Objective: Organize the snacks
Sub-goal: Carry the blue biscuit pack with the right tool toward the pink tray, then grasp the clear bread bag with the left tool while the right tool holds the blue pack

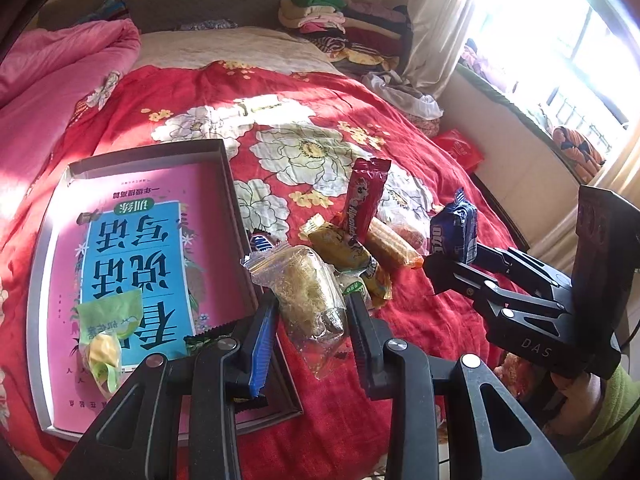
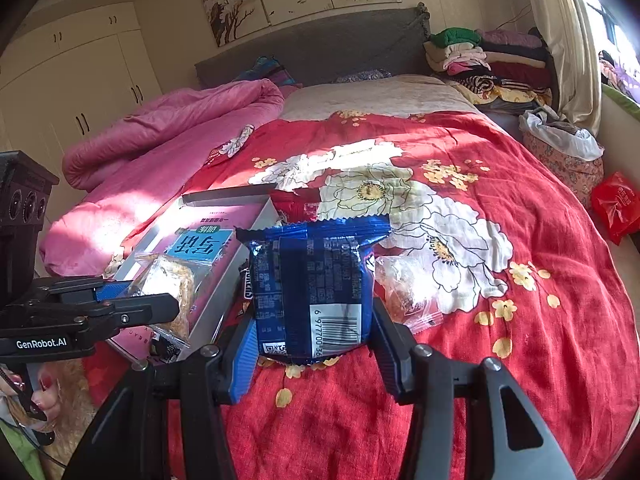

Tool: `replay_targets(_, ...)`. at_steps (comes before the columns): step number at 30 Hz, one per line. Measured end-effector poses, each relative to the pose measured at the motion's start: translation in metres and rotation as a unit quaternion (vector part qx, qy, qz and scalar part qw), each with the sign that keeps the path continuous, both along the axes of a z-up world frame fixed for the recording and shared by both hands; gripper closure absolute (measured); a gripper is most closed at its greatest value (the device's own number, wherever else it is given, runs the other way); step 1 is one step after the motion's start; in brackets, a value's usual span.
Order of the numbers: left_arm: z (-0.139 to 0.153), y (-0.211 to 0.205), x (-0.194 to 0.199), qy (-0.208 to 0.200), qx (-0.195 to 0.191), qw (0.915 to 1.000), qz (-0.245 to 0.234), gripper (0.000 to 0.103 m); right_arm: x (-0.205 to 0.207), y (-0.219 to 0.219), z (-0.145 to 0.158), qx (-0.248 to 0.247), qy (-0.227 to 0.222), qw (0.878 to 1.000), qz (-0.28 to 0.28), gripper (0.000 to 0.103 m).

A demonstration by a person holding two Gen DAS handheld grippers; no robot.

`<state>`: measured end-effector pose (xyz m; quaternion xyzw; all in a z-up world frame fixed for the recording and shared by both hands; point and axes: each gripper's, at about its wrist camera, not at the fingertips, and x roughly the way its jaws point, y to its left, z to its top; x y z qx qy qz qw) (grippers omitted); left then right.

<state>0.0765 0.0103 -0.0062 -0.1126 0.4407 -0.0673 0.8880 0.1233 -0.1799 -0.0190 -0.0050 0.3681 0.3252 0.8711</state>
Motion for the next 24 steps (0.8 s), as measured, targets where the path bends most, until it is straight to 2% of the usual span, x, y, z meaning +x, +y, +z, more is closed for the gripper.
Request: replay_targets(24, 0.022, 0.043, -0.019, -0.034, -0.004, 0.9979, 0.055, 0.067, -0.025, 0.031, 0.019, 0.001, -0.030, 0.999, 0.045, 0.052)
